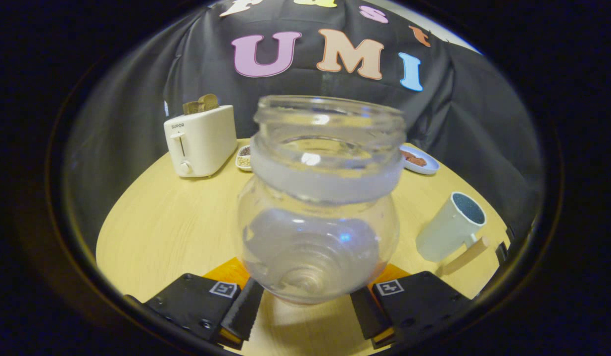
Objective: Take the bottle from table, then pour the juice into the cup, finally place the bottle on the coaster
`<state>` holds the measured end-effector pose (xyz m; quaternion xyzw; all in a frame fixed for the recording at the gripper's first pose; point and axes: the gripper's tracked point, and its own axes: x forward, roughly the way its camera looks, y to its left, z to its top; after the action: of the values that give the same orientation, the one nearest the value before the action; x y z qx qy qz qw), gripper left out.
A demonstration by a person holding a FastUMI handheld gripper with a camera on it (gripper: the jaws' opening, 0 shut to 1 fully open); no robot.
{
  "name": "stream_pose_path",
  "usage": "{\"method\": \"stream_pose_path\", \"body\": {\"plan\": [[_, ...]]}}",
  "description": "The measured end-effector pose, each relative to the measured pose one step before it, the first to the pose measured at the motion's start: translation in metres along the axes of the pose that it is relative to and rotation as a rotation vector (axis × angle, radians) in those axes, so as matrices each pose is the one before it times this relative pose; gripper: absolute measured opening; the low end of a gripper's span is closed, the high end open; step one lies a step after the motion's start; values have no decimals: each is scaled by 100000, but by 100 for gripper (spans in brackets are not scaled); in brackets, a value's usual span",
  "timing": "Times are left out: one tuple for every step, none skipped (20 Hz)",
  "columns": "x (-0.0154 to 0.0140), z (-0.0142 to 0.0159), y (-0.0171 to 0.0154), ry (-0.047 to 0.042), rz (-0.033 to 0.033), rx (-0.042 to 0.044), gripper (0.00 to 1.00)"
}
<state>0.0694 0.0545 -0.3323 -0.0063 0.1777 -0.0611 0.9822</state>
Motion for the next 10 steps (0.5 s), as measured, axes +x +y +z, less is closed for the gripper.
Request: {"method": "stream_pose_path", "body": {"plan": [[-59, -87, -43, 1130, -148, -300, 83], [-310, -173, 3, 1759, 652, -217, 82], [-176, -9, 144, 1572, 1005, 603, 81], [-126, 58, 115, 1105, 1214, 1560, 81], [-237, 34, 297, 1159, 2008, 2173, 81], [-61, 42, 333, 1344, 2537, 2218, 80], [-212, 370, 260, 113, 1723, 2195, 80], [-113, 408, 186, -459, 1215, 2444, 79], [-221, 609, -25, -648, 369, 2112, 79], [-311, 473, -169, -235, 214, 1996, 79]]}}
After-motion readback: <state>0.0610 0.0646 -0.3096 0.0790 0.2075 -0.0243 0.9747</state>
